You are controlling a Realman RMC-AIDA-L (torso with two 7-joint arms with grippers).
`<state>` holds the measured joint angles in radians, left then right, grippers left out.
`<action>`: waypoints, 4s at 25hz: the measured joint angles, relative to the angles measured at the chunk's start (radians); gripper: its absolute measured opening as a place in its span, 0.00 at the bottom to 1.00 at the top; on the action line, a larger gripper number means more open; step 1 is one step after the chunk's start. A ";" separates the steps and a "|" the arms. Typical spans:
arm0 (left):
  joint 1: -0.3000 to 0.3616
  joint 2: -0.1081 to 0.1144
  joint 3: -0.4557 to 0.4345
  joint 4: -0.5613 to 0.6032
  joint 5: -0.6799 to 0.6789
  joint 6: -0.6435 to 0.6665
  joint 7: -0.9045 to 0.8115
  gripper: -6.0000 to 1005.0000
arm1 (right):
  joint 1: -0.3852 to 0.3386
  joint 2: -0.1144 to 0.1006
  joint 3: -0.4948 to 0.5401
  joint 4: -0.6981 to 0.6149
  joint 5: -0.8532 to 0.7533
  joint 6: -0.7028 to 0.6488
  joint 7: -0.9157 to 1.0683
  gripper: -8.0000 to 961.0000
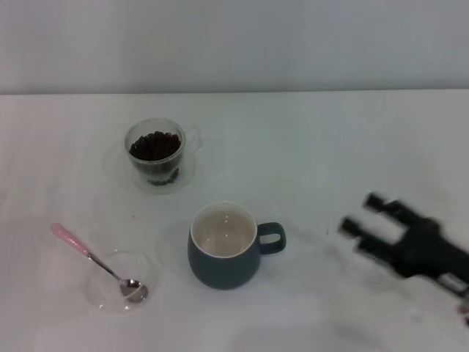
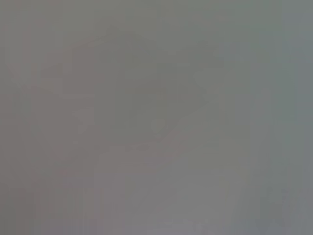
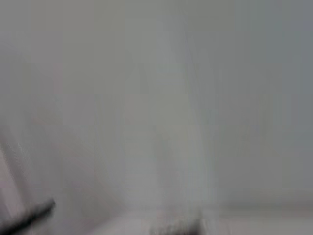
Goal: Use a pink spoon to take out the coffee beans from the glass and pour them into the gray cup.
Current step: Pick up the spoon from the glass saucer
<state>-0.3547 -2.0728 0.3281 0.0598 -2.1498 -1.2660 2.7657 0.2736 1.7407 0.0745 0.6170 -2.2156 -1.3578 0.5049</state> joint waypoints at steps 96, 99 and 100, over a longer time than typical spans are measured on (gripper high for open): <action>-0.011 0.090 0.061 0.183 0.891 -0.058 -1.365 0.44 | 0.128 0.270 0.266 -0.507 0.493 -0.111 -0.322 0.86; 0.005 0.086 0.061 0.184 0.886 -0.061 -1.363 0.44 | 0.132 0.270 0.266 -0.508 0.493 -0.111 -0.322 0.86; 0.009 0.083 0.061 0.184 0.886 -0.061 -1.363 0.44 | 0.134 0.270 0.266 -0.509 0.493 -0.110 -0.322 0.86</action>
<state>-0.3458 -1.9895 0.3895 0.2437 -1.2643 -1.3271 1.4030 0.4072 2.0110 0.3406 0.1085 -1.7226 -1.4683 0.1825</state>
